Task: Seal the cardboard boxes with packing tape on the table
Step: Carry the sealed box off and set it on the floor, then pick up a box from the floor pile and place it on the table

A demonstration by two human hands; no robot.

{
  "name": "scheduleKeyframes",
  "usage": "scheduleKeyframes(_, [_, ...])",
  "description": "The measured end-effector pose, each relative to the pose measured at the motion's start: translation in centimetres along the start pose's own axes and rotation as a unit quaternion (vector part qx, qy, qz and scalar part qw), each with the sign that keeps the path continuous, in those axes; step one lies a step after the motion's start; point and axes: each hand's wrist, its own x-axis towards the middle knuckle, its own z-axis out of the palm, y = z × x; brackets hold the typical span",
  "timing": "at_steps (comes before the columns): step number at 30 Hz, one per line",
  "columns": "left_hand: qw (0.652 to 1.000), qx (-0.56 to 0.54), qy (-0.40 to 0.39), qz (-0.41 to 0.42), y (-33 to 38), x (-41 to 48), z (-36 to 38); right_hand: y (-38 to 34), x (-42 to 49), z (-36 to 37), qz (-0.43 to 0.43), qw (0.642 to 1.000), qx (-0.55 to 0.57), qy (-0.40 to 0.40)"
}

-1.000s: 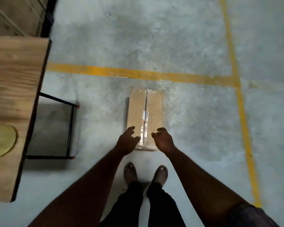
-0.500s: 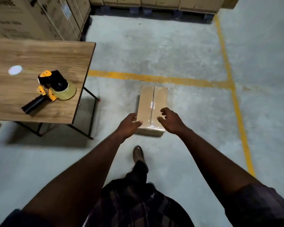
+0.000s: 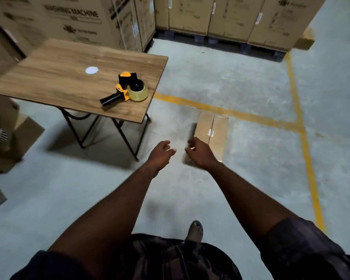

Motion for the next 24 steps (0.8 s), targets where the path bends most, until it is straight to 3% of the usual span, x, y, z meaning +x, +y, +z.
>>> scheduleKeyframes(12, [0.990, -0.059, 0.131, 0.000, -11.4, -11.3, -27.4, -17.8, -6.5, 24.1, -0.042, 0.998, -0.003, -0.040])
scheduleKeyframes(18, [0.969, 0.036, 0.241, -0.030, -16.3, -14.5, -39.0, -26.2, -8.1, 34.9, -0.057, 0.992, -0.038, -0.102])
scheduleKeyframes(24, [0.962, -0.015, 0.264, -0.070, -21.3, -13.7, -48.9, -32.6, -4.9, 44.5, -0.100, 0.976, -0.061, -0.184])
